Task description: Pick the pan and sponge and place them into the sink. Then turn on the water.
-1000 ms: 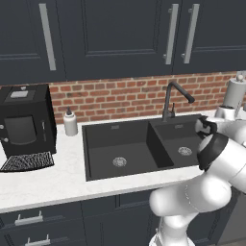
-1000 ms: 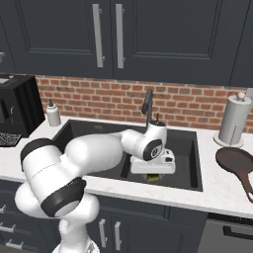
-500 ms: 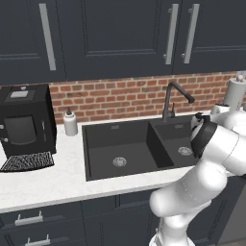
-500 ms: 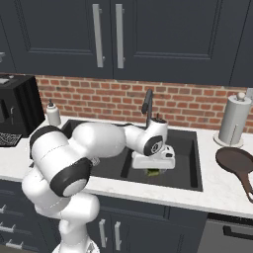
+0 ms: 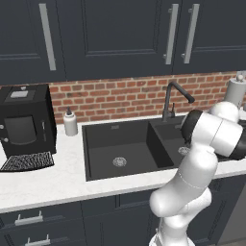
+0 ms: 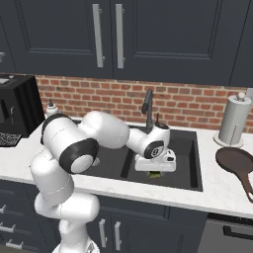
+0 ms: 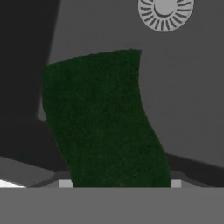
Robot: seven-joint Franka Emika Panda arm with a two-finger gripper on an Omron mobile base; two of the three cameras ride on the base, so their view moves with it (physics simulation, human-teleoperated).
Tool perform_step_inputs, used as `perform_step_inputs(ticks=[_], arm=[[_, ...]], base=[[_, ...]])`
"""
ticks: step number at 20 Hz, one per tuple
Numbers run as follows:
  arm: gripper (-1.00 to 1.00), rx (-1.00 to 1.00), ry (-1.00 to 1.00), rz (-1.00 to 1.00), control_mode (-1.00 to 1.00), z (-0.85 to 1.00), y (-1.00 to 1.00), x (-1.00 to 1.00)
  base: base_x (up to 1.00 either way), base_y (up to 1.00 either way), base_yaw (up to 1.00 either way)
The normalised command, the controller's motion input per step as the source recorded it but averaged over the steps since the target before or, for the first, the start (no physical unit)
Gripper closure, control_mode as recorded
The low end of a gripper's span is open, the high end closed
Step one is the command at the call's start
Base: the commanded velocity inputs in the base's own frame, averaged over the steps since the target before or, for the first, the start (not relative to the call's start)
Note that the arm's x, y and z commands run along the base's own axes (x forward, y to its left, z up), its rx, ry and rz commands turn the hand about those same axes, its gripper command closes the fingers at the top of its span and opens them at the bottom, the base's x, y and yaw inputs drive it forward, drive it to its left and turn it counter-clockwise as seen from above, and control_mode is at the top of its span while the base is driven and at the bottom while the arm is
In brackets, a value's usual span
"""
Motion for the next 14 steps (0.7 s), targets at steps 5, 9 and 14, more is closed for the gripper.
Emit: perform_step_inputs(ticks=[5, 9, 14], arm=[[1.00, 0.00, 0.00, 0.00, -1.00, -0.34, 0.00, 0.10], [1.00, 0.00, 0.00, 0.00, -1.00, -0.18, -0.03, 0.13], [1.00, 0.00, 0.00, 0.00, -1.00, -0.16, 0.00, 0.17]], base=[[0.00, 0.00, 0.00], [0.00, 0.00, 0.00], [0.00, 0.00, 0.00]])
